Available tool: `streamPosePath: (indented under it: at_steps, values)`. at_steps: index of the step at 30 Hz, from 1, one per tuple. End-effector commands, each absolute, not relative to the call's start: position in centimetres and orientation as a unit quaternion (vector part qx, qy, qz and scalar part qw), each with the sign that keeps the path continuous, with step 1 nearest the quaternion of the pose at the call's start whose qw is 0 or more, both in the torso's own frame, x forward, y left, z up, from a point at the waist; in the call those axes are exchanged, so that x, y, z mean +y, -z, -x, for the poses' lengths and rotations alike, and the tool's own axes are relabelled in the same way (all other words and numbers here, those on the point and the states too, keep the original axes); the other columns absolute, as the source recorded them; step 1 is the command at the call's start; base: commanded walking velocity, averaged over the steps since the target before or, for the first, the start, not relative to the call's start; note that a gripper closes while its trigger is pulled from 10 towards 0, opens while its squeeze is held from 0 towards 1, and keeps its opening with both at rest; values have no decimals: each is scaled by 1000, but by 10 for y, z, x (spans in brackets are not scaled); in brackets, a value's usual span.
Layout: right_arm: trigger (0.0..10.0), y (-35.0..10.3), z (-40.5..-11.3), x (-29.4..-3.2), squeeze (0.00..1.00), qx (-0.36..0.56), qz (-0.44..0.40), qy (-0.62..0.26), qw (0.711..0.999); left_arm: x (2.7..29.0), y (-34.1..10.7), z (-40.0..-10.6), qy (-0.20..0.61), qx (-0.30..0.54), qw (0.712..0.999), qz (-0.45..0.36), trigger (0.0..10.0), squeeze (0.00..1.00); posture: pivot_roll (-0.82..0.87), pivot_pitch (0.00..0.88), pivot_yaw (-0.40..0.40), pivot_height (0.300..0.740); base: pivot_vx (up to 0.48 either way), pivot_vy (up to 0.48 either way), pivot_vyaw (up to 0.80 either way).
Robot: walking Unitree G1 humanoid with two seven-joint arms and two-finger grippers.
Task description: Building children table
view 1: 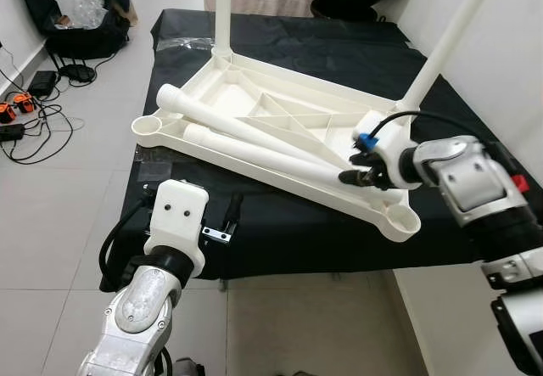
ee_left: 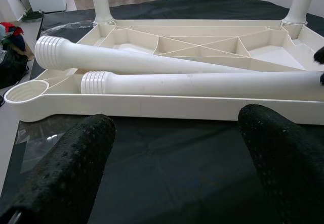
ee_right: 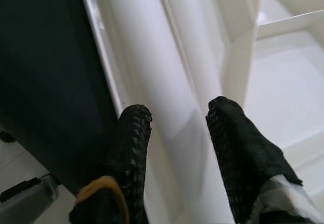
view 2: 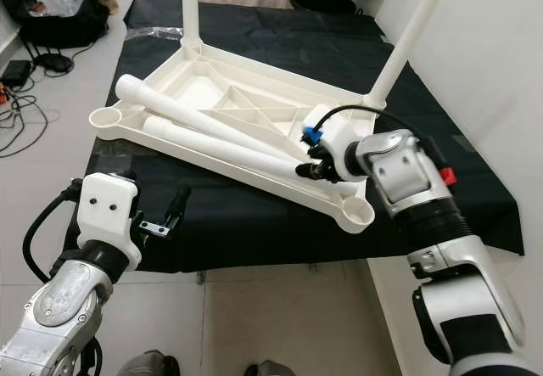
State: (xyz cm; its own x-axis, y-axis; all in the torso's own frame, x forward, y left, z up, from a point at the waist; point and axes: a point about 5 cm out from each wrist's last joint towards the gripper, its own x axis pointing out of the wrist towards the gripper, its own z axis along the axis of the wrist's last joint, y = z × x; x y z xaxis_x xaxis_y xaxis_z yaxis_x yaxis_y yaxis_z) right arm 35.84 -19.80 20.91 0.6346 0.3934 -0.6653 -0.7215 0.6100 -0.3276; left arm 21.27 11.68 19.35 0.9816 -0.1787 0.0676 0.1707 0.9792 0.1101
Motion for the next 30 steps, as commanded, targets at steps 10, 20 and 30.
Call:
streamPosePath:
  at_steps: [10,20,30]
  values:
    - [10000,-230,-378,-193,0,254,308,-316,861,116,-194,-209,78,-31,995,-46,10000,0,14,151,-163,740,0,0,0]
    - [10000,-229,-383,-190,0,266,335,-333,840,116,-195,-210,75,-32,996,-44,10000,0,3,166,-166,740,0,0,0]
    - [10000,-226,-384,-192,0,280,344,-357,822,116,-193,-212,67,-25,997,-36,10000,0,-8,175,-169,740,0,0,0]
